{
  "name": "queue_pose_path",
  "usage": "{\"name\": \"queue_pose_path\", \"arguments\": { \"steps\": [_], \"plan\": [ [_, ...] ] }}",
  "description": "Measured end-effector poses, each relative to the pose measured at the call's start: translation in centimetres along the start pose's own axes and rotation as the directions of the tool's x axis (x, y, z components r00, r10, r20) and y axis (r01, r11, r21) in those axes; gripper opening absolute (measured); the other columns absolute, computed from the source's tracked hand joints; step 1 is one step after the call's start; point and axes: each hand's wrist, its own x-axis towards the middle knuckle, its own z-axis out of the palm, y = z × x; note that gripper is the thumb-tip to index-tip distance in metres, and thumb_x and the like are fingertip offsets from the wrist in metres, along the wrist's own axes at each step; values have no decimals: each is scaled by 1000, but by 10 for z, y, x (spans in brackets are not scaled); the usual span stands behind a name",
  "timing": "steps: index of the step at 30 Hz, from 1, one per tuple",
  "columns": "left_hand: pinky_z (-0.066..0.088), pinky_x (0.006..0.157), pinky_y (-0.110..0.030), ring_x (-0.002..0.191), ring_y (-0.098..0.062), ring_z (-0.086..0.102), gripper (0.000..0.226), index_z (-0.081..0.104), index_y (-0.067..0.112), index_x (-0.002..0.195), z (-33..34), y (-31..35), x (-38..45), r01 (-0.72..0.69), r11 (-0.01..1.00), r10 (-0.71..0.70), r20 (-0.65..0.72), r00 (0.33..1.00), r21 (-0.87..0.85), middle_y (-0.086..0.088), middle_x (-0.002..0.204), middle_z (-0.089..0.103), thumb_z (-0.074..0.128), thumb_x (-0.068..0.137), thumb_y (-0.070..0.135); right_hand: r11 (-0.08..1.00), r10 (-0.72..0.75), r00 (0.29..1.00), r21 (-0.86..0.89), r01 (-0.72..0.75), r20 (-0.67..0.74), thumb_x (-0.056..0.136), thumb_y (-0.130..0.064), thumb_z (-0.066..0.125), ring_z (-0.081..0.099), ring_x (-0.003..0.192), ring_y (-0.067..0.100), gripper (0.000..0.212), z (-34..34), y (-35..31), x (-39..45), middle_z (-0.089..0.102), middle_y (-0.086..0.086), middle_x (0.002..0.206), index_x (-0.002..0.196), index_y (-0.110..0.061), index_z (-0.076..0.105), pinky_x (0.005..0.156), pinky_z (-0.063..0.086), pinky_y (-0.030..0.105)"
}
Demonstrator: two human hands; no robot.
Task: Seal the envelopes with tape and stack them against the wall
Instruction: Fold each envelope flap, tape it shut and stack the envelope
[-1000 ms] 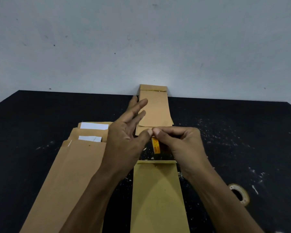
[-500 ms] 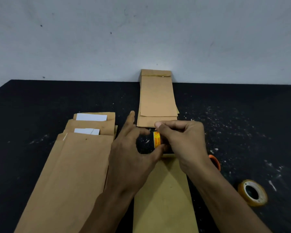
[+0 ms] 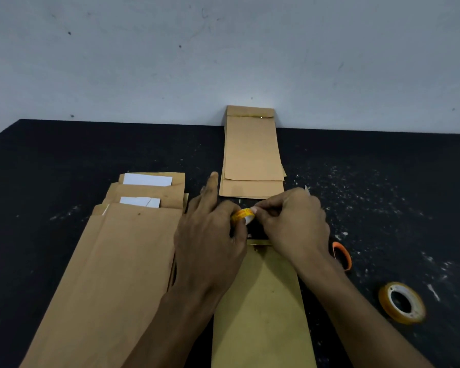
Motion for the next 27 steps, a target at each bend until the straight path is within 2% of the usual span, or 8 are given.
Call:
{"name": "queue_pose_path", "arguments": {
  "steps": [5,10,14,17,20,23,25,27],
  "plan": [
    [53,83,-42,115,-33,62,43,70,16,88,6,0,1,12,999,-12,7,1000,34,-14,147,50,39,86,46,998,6,999,-65,-8,-32,90,-36,71,62,94,23,16,7,3,1,71,0,99,104,-29,78,71,48,31],
    [56,79,-45,112,-32,62,29,68,14,95,11,-2,0,-9,1000,9,23,1000,8,-14,148,49,48,89,34,999,-34,998,-42,31,-53,88,-26,76,58,72,10,9,8,5,6,72,2,87,94,-20,79,56,39,18],
    [49,85,-35,121,-26,57,29,66,20,110,8,-4,-1,-27,998,29,22,999,-61,-7,154,43,57,88,36,996,-6,998,93,13,-70,79,-20,84,68,73,17,39,8,8,9,71,4,75,114,-13,69,76,58,33],
    [44,89,-28,124,-21,54,38,63,22,121,3,-3,-1,-48,994,50,24,998,-93,-2,155,41,58,88,39,985,34,998,168,-24,-59,81,-15,82,70,64,19,27,6,10,12,70,3,71,106,-12,73,71,62,39],
    [47,97,-23,130,-8,51,41,59,22,133,-9,1,-1,-7,948,-7,-41,999,-319,7,153,44,58,93,34,980,41,997,197,-29,-58,82,-14,81,69,61,19,20,6,12,12,69,3,69,101,-14,74,67,62,39],
    [50,95,-18,118,-3,61,40,54,22,140,-27,8,2,89,743,-179,-68,982,-663,17,140,55,54,100,29,975,9,996,222,12,-93,83,-15,79,68,65,15,15,2,10,10,68,0,68,97,-16,74,69,60,33],
    [57,92,-35,109,-18,69,43,52,22,138,-40,14,8,162,467,-292,21,956,-870,12,137,59,46,97,35,968,-55,989,236,86,-135,84,-15,78,65,65,8,11,-5,3,9,67,-4,66,95,-16,76,66,55,21],
    [57,92,-48,105,-29,71,45,49,24,137,-48,14,11,187,226,-325,107,940,-956,7,139,59,40,96,39,925,-88,992,363,114,-88,82,-15,79,65,62,7,8,-15,-7,6,69,-5,66,88,-19,78,61,52,20]
  ]
}}
